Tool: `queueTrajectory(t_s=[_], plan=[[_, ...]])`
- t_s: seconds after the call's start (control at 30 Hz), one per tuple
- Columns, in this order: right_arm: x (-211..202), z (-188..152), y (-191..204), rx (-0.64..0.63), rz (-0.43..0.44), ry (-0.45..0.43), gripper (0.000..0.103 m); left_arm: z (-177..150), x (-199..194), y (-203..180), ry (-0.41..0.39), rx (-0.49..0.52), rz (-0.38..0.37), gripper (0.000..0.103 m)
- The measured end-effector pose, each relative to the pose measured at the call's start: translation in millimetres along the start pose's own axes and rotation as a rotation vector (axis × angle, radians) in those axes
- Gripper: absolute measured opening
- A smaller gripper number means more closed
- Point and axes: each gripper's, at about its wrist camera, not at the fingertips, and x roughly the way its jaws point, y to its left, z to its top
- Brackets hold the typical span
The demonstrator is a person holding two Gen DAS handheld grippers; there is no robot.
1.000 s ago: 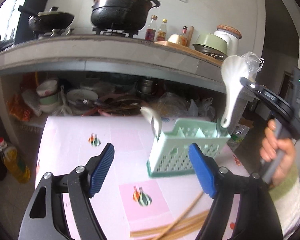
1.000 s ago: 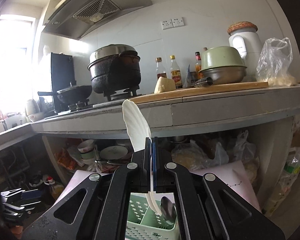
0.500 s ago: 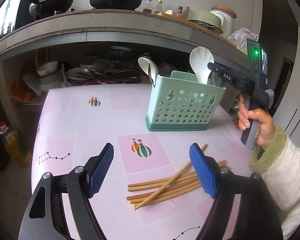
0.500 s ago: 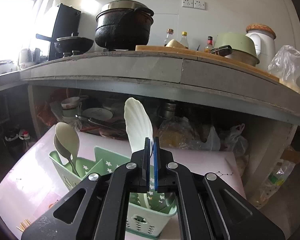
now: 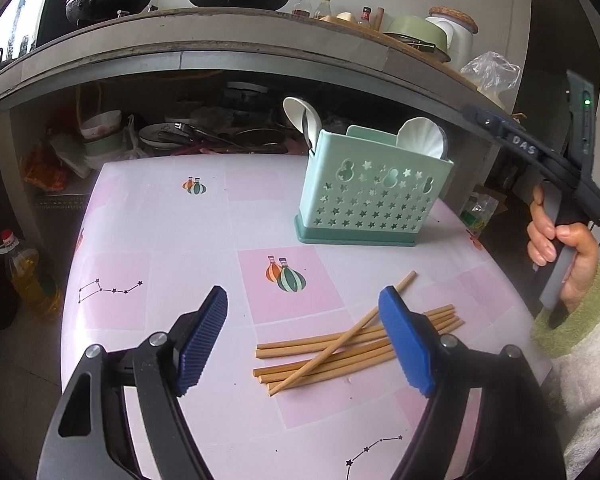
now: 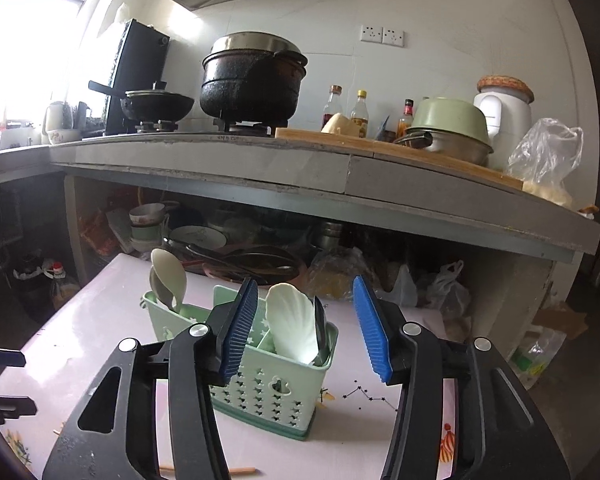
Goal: Organize utensils
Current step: 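Insert the rice paddle into the green holder and open the right tool while the left tool releases the spoon, then move the left tool to the bamboo chopsticks and grasp one chopstick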
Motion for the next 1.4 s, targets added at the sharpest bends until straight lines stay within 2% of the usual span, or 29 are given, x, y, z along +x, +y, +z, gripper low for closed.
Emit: queueTrajectory(t_s=[0.13, 0.27, 0.4, 0.53, 0.67, 0.8, 0.87, 1.07, 1.23, 1.4], plan=[[-19, -13, -9, 0.099, 0.041, 0.085, 0.05, -6, -2, -1, -0.001, 0.002, 0.007, 0.076], [-23, -50, -8, 0.195, 0.085, 0.271, 0.05, -12, 3, -6, 0.026, 0.014, 0.009, 0.076], [-23, -99, -1, 0.288, 0.127, 0.461, 0.049, -15, 10, -19, 0.046, 0.071, 0.008, 0.076], [-26, -130, 4, 0.37, 0.167, 0.567, 0.045, -8, 22, -34, 0.088, 0.108, -0.041, 0.072], [-29, -140, 4, 0.378, 0.177, 0.587, 0.045, 7, 53, -55, 0.214, 0.192, -0.061, 0.064], [-30, -141, 0, 0.381, 0.179, 0.58, 0.044, 23, 88, -68, 0.328, 0.222, -0.159, 0.055], [-29, -144, -1, 0.387, 0.182, 0.582, 0.044, 29, 107, -74, 0.394, 0.237, -0.18, 0.042], [-32, -149, -9, 0.411, 0.185, 0.577, 0.043, 35, 142, -102, 0.492, 0.396, -0.19, 0.035], [-31, -152, -16, 0.44, 0.19, 0.575, 0.043, 30, 163, -121, 0.559, 0.521, -0.137, 0.034], [-29, -155, -20, 0.464, 0.199, 0.577, 0.043, 18, 177, -130, 0.619, 0.588, -0.106, 0.02]])
